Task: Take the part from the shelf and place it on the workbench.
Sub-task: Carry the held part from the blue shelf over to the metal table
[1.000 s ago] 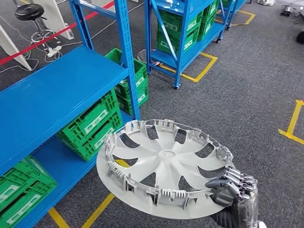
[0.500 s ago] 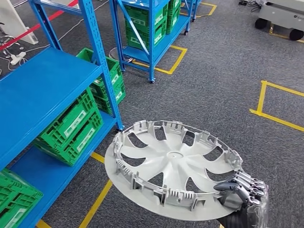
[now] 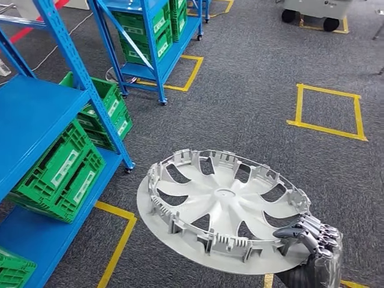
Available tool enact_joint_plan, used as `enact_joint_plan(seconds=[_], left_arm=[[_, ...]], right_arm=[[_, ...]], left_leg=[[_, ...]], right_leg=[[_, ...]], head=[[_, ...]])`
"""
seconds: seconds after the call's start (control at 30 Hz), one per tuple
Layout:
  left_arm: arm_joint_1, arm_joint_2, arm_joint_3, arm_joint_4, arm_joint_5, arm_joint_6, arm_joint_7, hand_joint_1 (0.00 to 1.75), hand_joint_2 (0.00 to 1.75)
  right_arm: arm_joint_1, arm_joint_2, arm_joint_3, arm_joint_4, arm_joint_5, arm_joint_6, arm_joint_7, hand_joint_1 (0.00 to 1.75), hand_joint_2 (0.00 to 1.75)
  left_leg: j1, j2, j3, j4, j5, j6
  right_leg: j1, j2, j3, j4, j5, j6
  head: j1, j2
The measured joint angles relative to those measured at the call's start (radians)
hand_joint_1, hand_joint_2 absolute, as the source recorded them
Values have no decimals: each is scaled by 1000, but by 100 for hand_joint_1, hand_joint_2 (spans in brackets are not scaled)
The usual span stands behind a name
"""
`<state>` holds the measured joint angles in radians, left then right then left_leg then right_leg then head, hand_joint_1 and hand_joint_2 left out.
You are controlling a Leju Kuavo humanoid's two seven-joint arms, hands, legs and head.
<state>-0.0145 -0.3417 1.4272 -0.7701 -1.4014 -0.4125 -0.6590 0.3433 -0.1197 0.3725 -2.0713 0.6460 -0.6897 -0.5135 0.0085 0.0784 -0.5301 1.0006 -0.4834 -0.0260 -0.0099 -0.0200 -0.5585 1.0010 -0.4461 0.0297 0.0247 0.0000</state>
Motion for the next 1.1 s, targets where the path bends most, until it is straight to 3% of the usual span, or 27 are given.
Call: enact_joint_plan(seconds=[0.1, 0.13, 0.17, 0.2, 0.23, 0.3, 0.37, 0.43, 0.47, 0.53, 0.6, 0.67, 0.7, 0.73, 0.8, 0.83, 0.87, 0.9, 1.0, 1.03, 1.1], left_arm=[[9, 0, 0, -28, -9, -23, 9, 0, 175], [12, 0, 0, -34, -14, -24, 11, 0, 175], [15, 1, 0, -39, -19, -24, 10, 0, 175], [15, 1, 0, -43, -23, -24, 7, 0, 175], [15, 1, 0, -47, -27, -24, 3, 0, 175], [13, 1, -1, -56, -34, -23, -4, 0, 175], [12, 2, -1, -64, -36, -22, -6, 0, 175], [11, 2, -2, -70, -38, -21, -6, 0, 175], [10, 1, -2, -72, -38, -21, -6, 0, 175], [9, -1, -2, -74, -39, -22, -7, 0, 175], [10, -2, -2, -76, -39, -22, -8, 0, 175], [11, -2, -2, -77, -39, -22, -8, 0, 175], [11, -2, -2, -78, -39, -22, -7, 0, 175], [10, -2, -2, -78, -39, -22, -8, 0, 175], [10, 2, -2, -80, -39, -21, -8, 0, 175], [10, 4, -2, -83, -39, -19, -9, 0, 175], [10, 6, -2, -85, -39, -16, -9, 0, 175], [10, 7, -2, -87, -39, -13, -10, 0, 175], [7, 2, -3, -87, -40, -2, -9, 0, 175], [5, 0, -3, -87, -40, 4, -8, 0, 175], [3, -3, -3, -87, -39, 14, -7, 0, 175]], right_arm=[[-9, 7, -5, 0, -4, 0, 2, 175, 175], [-10, 9, -6, 0, -5, 0, -2, 175, 175], [-10, 12, -8, 0, -7, 0, -7, 175, 175], [-9, 15, -10, 0, -8, 0, -11, 175, 175], [-9, 18, -11, 0, -8, 0, -16, 175, 175], [-8, 25, -15, 0, -9, 0, -24, 175, 175], [-8, 30, -18, 0, -10, 0, -27, 175, 175], [-2, 32, -21, 0, -10, 0, -29, 175, 175], [2, 33, -23, -1, -10, 0, -29, 175, 175], [6, 34, -27, -1, -10, 0, -31, 175, 175], [7, 35, -28, -1, -10, 0, -32, 175, 175], [8, 36, -29, -1, -11, 0, -33, 175, 175], [8, 36, -29, -1, -11, 0, -33, 175, 175], [8, 37, -30, -1, -12, 0, -33, 175, 175], [9, 38, -32, -1, -11, 0, -35, 175, 175], [8, 39, -33, -1, -10, 0, -37, 175, 175], [9, 40, -34, -1, -9, 0, -38, 175, 175], [9, 42, -36, 0, -8, 0, -38, 175, 175], [18, 47, -43, -3, -2, 0, -38, 175, 175], [21, 49, -46, -5, 1, 0, -38, 175, 175], [27, 54, -50, -8, 6, 0, -39, 175, 175]], left_leg=[[-1, -63, -87, 184, -101, 2], [-4, -69, -116, 244, -121, 5], [-6, -73, -130, 271, -120, 10], [-10, -76, -125, 257, -98, 17], [-14, -82, -102, 208, -61, 24], [-20, -120, -38, 67, 12, 43], [-21, -150, -3, -12, 32, 51], [-21, -140, 1, -32, 32, 51], [-19, -129, 4, -41, 37, 51], [-15, -105, 11, -60, 48, 53], [-14, -79, 15, -65, 48, 55], [-11, -51, 18, -64, 42, 50], [-7, -39, 23, -64, 37, 45], [-3, -27, 31, -63, 30, 38], [2, -9, 48, -55, 9, 18], [2, -4, 53, -47, -1, 9], [-1, 0, 55, -41, -9, 1], [-3, 1, 54, -36, -12, -5], [1, -10, 51, -18, -35, -16], [2, -24, 33, 21, -60, -15], [-1, -55, -44, 168, -124, -1]], right_leg=[[4, 31, -15, -2, 11, -19], [7, 43, -19, -2, 13, -22], [10, 56, -22, -1, 15, -24], [13, 69, -23, -1, 17, -25], [14, 82, -22, -1, 18, -25], [17, 106, -23, 0, 21, -22], [14, 127, -32, 2, 26, -15], [10, 146, -42, -2, 35, -2], [10, 138, -48, -2, 35, 4], [13, 88, -78, 47, 2, 15], [9, 39, -144, 180, -61, 29], [-2, 28, -199, 284, -86, 43], [-9, 25, -199, 279, -68, 50], [-16, 18, -177, 232, -33, 58], [-25, -23, -106, 95, 32, 82], [-27, -40, -81, 50, 46, 83], [-27, -51, -71, 31, 45, 80], [-26, -47, -72, 34, 38, 69], [-25, -6, -88, 49, 30, 37], [-22, 7, -90, 49, 29, 28], [-14, 31, -91, 45, 31, 15]], head=[[-4, 0], [-5, 0], [-5, 0], [-5, 0], [-4, 0], [-4, 0], [-4, 0], [-5, 0], [-4, 0], [-1, 0], [3, 0], [2, 0], [2, 0], [2, 0], [7, 0], [10, 0], [9, 0], [6, 0], [-12, 0], [-15, 0], [-19, 0]])
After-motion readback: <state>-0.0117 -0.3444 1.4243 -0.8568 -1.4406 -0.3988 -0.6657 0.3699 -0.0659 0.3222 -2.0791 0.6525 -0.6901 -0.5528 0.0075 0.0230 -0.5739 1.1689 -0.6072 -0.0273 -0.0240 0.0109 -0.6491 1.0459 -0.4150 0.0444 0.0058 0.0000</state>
